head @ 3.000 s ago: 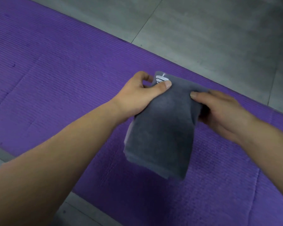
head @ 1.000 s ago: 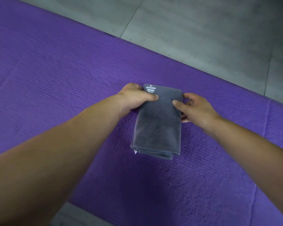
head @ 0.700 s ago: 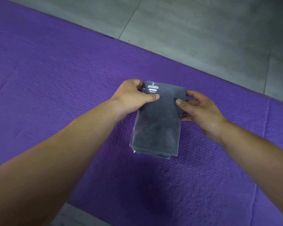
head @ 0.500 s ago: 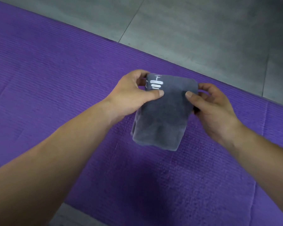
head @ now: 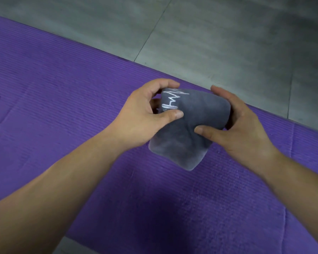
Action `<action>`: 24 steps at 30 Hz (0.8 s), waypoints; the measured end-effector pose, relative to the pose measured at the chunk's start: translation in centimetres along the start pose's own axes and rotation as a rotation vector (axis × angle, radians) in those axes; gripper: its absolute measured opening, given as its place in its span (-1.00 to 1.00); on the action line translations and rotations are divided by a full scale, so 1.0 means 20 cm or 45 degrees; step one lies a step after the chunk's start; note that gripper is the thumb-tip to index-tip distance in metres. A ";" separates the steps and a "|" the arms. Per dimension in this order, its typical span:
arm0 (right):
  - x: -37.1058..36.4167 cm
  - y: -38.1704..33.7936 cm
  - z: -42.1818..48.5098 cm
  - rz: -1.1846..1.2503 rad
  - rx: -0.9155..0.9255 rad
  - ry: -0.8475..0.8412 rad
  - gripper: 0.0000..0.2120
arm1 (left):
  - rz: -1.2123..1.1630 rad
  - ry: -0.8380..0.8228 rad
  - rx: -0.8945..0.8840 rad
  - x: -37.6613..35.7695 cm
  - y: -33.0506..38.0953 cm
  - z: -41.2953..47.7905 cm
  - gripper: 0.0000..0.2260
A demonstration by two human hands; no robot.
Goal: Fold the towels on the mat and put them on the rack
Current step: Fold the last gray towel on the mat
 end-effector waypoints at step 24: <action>0.46 -2.13 -0.81 -0.068 -0.432 0.699 -0.51 | 1.123 -0.142 0.097 1.27 1.86 -0.24 -0.83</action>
Point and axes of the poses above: each hand's wrist, its own z-axis towards the middle knuckle, its own x-axis out of the back of the hand, y = z × x, the point moved 10 cm from there along z, towards the middle knuckle, and after that the axes turned 4 degrees about y, right-handed, at the moved point
